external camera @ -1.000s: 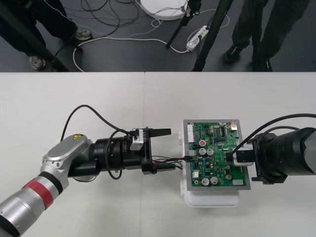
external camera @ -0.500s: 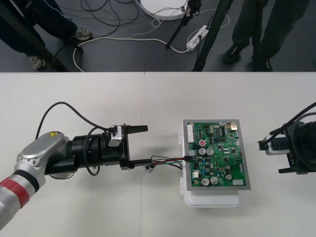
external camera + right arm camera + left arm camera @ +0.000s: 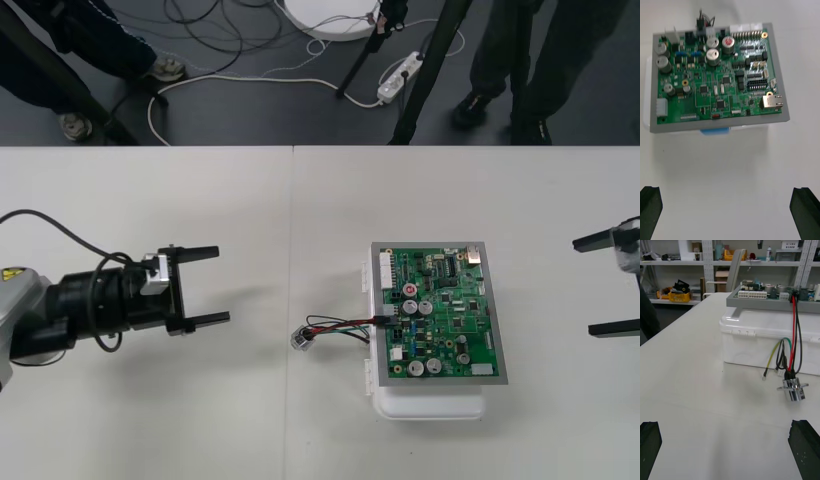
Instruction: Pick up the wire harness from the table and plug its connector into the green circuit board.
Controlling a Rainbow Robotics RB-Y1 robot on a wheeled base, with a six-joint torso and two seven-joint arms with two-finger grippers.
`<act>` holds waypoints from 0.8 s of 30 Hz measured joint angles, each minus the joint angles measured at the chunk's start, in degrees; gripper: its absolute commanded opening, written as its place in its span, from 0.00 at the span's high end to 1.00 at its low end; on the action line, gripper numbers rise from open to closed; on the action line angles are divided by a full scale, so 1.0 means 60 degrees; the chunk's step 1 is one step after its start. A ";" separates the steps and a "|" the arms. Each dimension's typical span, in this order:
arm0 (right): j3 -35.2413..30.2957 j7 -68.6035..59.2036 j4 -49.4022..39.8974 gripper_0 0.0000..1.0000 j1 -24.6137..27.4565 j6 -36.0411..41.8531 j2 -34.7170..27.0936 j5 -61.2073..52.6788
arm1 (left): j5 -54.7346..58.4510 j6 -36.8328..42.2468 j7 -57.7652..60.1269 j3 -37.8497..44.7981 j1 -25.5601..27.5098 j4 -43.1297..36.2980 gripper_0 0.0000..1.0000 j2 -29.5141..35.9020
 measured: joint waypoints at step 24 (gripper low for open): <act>-0.0656 0.4193 0.1663 0.00 0.1527 -0.0352 -0.0468 -0.4294 | -0.0147 -0.2156 0.0977 0.1650 0.0846 -0.1135 0.00 0.2625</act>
